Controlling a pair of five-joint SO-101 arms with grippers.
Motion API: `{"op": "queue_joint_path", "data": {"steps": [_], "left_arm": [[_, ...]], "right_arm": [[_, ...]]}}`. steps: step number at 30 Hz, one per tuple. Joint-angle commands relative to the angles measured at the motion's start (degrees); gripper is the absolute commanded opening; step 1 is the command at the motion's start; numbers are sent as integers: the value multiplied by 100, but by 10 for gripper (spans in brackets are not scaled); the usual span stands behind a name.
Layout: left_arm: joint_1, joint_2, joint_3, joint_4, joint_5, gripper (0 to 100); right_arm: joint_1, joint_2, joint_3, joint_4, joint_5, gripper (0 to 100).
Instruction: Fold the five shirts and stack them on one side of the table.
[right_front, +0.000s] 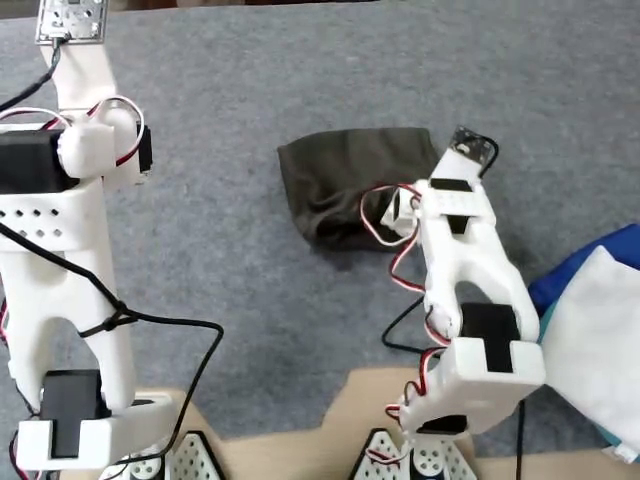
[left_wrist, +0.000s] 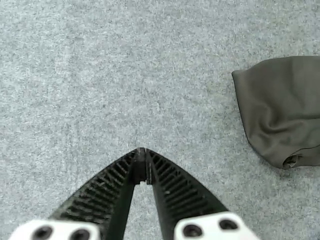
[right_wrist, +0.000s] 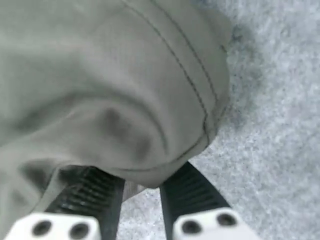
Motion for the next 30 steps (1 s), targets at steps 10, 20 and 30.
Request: {"op": "queue_joint_path", "data": {"steps": [10, 20, 30], "left_arm": [[-9, -127, -18, -105, -62, 21], [-53, -180, -70, -88, -62, 21], [-9, -189, -70, -62, -26, 21]], "right_arm": [[585, -2237, -365, 237, 211, 4], [1877, -3380, -1121, 1310, 844, 4], [3002, -3415, -1086, 1873, 1644, 4]]}}
